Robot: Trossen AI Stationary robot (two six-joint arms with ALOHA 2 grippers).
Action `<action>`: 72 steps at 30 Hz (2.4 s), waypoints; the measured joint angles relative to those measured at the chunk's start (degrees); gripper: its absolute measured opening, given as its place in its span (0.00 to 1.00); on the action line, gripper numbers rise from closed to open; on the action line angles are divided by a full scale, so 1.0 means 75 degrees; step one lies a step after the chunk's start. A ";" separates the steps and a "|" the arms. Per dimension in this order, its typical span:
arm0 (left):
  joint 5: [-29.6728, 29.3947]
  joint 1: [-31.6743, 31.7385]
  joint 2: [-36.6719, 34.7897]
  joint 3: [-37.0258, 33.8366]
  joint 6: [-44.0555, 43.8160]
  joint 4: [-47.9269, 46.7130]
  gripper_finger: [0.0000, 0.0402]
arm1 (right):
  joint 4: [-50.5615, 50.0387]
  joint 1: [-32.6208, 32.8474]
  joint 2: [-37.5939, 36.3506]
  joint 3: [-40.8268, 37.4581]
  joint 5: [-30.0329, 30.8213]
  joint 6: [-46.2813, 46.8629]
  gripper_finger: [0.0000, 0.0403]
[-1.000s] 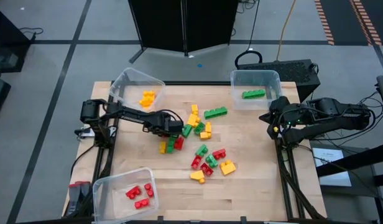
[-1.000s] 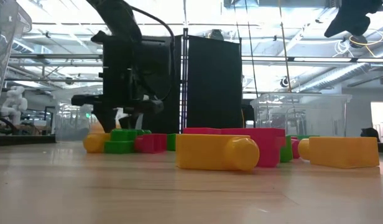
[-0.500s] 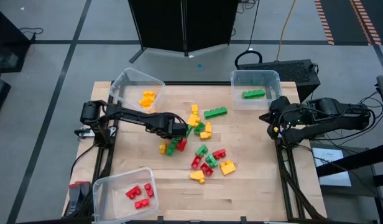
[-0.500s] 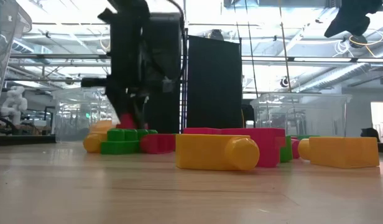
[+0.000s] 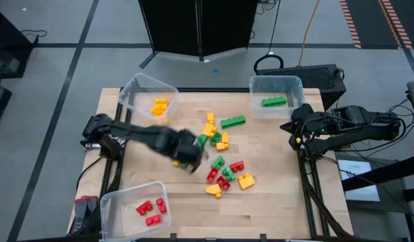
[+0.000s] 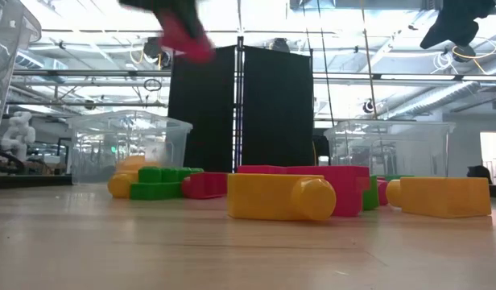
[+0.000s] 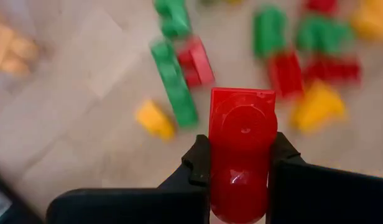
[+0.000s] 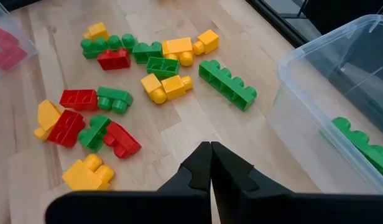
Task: Sort blocks
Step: Put the red game piece into the bottom transparent bin, then put the yellow game piece into the top left transparent bin
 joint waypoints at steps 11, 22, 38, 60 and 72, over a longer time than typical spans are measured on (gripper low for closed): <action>0.1742 -0.3072 -0.0155 0.0542 -0.1646 -0.0522 0.03 | -0.0003 -0.0003 0.0003 0.0000 0.0000 -0.0125 0.02; 0.1654 -0.4326 -0.0157 0.0539 -0.3030 -0.0543 0.15 | -0.0001 -0.0003 0.0003 0.0000 0.0000 -0.0292 0.02; -0.0160 -0.3462 -0.0157 0.0539 -0.3238 -0.0549 0.40 | 0.0000 -0.0003 0.0002 0.0000 0.0000 -0.0294 0.02; -0.0977 0.0243 0.0143 -0.2858 0.4406 0.1144 0.41 | 0.0000 -0.0003 0.0001 0.0000 -0.0004 -0.0429 0.02; -0.0204 0.0787 0.0137 -0.3886 0.6876 0.2024 0.44 | 0.0000 0.0000 0.0001 0.0000 -0.0006 -0.0420 0.02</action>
